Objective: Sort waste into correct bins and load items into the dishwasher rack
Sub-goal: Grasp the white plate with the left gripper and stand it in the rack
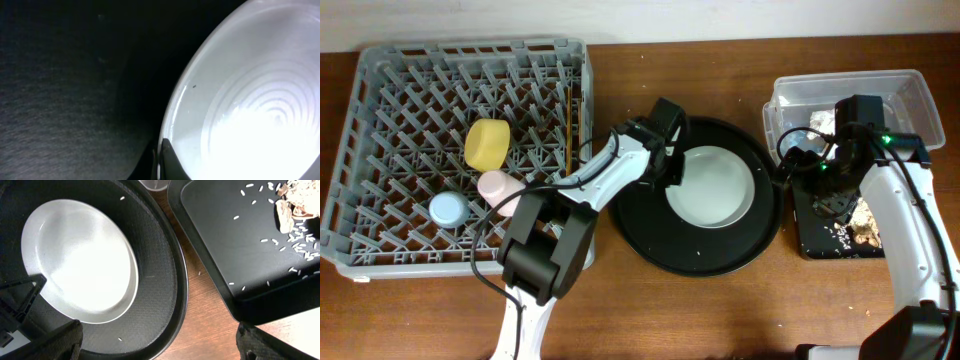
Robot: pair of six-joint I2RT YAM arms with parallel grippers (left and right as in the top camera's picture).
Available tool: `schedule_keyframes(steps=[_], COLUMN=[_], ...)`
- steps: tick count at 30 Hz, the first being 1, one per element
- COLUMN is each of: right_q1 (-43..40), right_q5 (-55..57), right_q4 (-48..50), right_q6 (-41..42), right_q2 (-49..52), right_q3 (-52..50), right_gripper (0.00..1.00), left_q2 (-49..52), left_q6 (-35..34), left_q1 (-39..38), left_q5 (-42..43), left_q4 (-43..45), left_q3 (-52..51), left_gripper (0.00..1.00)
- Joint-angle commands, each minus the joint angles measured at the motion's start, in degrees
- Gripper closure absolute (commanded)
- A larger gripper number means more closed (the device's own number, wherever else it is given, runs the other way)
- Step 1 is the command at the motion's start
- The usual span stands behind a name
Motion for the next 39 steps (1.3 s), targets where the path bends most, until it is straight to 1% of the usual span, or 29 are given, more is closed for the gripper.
schedule_keyframes(steps=[1,2,3,5,6,8,9,11,12,14,16,19,20,21,23,27,28,29,30,31,32,33,35,36,38,39], right_q1=[0.0,0.0,0.0,0.0,0.0,0.0,0.0,0.0,0.0,0.0,0.0,0.0,0.0,0.0,0.0,0.0,0.0,0.0,0.0,0.0,0.0,0.0,0.0,0.0,0.0,0.0], right_q5=[0.9,0.9,0.9,0.9,0.9,0.9,0.9,0.9,0.9,0.9,0.9,0.9,0.9,0.9,0.9,0.9,0.9,0.9,0.9,0.9,0.9,0.9,0.9,0.9,0.9,-0.7], right_q4=[-0.2,-0.2,-0.4,-0.4,-0.4,-0.4,-0.4,-0.3,-0.4,-0.4,-0.4,-0.4,-0.4,-0.4,-0.4,-0.4,-0.4,-0.4,-0.4,-0.4,-0.4,-0.4,-0.4,-0.4,-0.4,-0.8], right_q6=[0.3,0.2,0.2,0.2,0.2,0.2,0.3,0.2,0.2,0.2,0.3,0.2,0.3,0.2,0.3,0.2,0.2,0.2,0.2,0.2,0.2,0.2,0.2,0.2,0.2,-2.8], right_q2=[-0.2,-0.2,-0.2,-0.2,-0.2,-0.2,-0.2,-0.2,-0.2,-0.2,-0.2,-0.2,-0.2,-0.2,-0.2,-0.2,-0.2,-0.2,-0.2,-0.2,-0.2,-0.2,-0.2,-0.2,-0.2,-0.3], right_q3=[0.3,0.3,0.3,0.3,0.3,0.3,0.3,0.3,0.3,0.3,0.3,0.3,0.3,0.3,0.3,0.3,0.3,0.3,0.3,0.3,0.3,0.3,0.3,0.3,0.3,0.4], right_gripper=[0.02,0.02,0.02,0.02,0.01,0.02,0.02,0.02,0.02,0.02,0.02,0.02,0.01,0.02,0.02,0.01,0.02,0.02,0.01,0.01,0.02,0.01,0.02,0.02,0.02,0.02], left_q2=[-2.0,-3.8,-6.8,-12.7,-16.7,-24.2,-26.9,-26.8,-26.5,-25.4,-23.5,-19.5,-19.1,-19.1,-19.1,-19.1,-19.1,-19.1,-19.1,-19.1,-19.1,-19.1,-19.1,-19.3,-21.6,-23.8], left_q6=[1.3,2.6,3.4,6.6,8.1,11.4,12.2,12.2,12.2,12.2,12.1,8.7,8.3,8.3,8.3,8.3,8.3,8.3,8.3,8.3,8.3,8.3,8.3,8.3,8.3,8.3], left_q1=[5.7,7.3,9.7,13.1,14.5,16.4,17.4,19.4,20.9,22.1,21.7,20.2,19.5,17.7,16.0,14.4,14.4,14.4,14.4,14.4,14.4,14.4,14.4,14.4,14.6,15.0], left_q5=[-9.4,-11.8,-16.0,-22.4,-27.1,-44.3,-59.7,-69.2,-70.6,-71.0,-73.0,-72.9,-72.3,-69.1,-67.2,-65.7,-63.6,-61.1,-58.1,-54.2,-53.2,-51.7,-49.6,-46.8,-38.6,-33.9], left_q4=[-12.0,-15.3,-19.8,-24.0,-24.9,-25.9,-26.6,-27.8,-27.1,-23.3,-20.3,-17.9,-17.8,-17.3,-17.2,-17.3,-17.4,-17.6,-17.9,-18.1,-18.3,-18.9,-20.6,-22.5,-26.2,-27.2], left_q3=[9.6,12.3,15.5,18.4,18.6,18.6,18.6,17.9,16.3,12.2,8.9,5.1,5.0,5.0,5.0,5.0,5.0,5.0,5.0,5.0,5.0,5.0,5.2,6.2,9.9,11.4], left_gripper=[1.00,1.00,1.00,1.00,1.00,1.00,1.00,1.00,1.00,1.00,1.00,1.00,1.00,1.00,1.00,1.00,0.98,0.89,0.77,0.60,0.55,0.47,0.44,0.43,0.42,0.41])
